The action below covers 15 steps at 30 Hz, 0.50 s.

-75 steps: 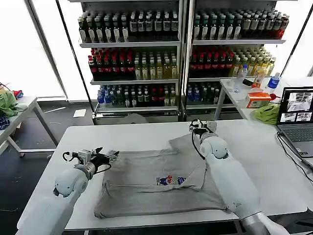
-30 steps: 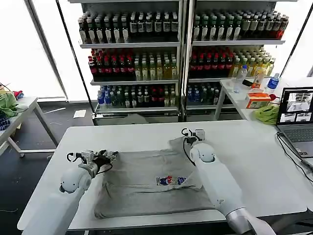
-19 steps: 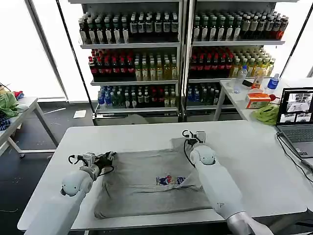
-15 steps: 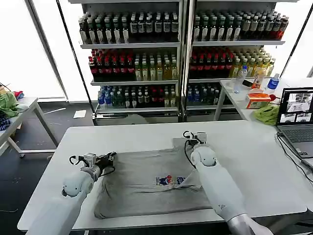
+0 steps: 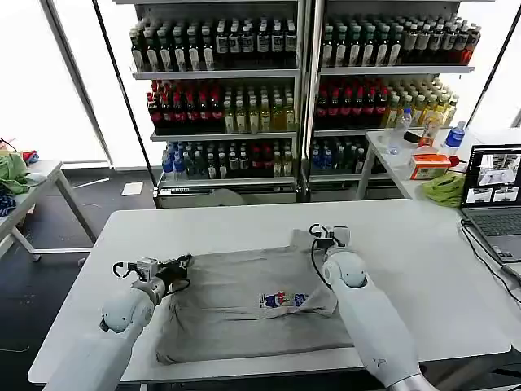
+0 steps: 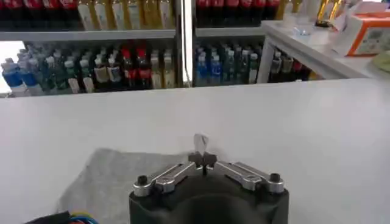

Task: Fold and organize the clothes.

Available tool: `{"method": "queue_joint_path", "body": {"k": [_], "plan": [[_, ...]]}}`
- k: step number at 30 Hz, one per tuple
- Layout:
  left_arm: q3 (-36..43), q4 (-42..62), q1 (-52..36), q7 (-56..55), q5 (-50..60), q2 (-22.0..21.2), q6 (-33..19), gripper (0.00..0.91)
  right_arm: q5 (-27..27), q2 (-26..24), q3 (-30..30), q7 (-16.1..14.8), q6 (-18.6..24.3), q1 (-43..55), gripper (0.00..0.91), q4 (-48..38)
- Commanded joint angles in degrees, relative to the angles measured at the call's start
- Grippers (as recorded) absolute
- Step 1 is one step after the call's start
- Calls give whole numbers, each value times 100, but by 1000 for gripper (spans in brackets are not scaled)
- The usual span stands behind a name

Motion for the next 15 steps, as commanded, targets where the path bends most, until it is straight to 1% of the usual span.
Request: {"method": "queue_joint_path", "body": {"k": [1,3,9,15], "plan": [[-163,-572,180,-11,-97,79,-94,0,34,-109,128,28,14,-327,0,1156],[-193,-656,256,-17,-113,117,-102,10,57,-196,180,21,11,-436,0,1513],[-332,-1037,486,-13,-123,149,-100,0,196,-382,286,69,-30,-666,0,2132],[-488,-1550,853,-36,-120,187,-66,0,269,-463,393,128,-20,-916,0,2530]]}}
